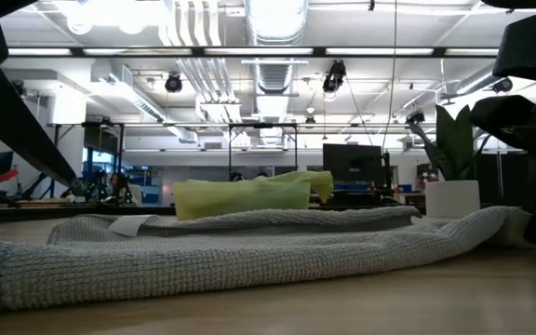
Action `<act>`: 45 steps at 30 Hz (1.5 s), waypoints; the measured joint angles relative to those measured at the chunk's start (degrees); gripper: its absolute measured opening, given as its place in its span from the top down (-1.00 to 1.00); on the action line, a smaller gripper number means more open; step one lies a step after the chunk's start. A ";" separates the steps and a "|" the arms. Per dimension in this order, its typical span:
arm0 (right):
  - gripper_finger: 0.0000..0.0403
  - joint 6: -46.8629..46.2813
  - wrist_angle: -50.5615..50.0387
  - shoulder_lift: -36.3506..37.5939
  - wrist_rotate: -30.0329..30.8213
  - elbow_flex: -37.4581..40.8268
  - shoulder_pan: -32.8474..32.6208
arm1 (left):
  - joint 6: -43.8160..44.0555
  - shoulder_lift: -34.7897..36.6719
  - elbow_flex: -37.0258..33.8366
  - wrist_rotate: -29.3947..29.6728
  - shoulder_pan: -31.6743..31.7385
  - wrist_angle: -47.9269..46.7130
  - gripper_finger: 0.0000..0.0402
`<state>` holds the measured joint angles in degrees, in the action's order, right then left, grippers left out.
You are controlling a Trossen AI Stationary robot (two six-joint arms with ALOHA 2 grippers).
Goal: Roll microfiber towels into tight, uniform cylinder then place into a basket
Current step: Roll the gray towel
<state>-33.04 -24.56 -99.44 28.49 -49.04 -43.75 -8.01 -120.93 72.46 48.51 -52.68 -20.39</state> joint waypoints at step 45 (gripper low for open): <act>0.96 2.65 -0.07 0.42 -10.62 -0.64 -0.09 | 19.96 -1.63 0.01 -1.57 0.79 8.87 0.68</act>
<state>-30.38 -24.62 -99.02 17.87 -49.68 -43.84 11.95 -122.56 72.47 46.94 -51.89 -11.52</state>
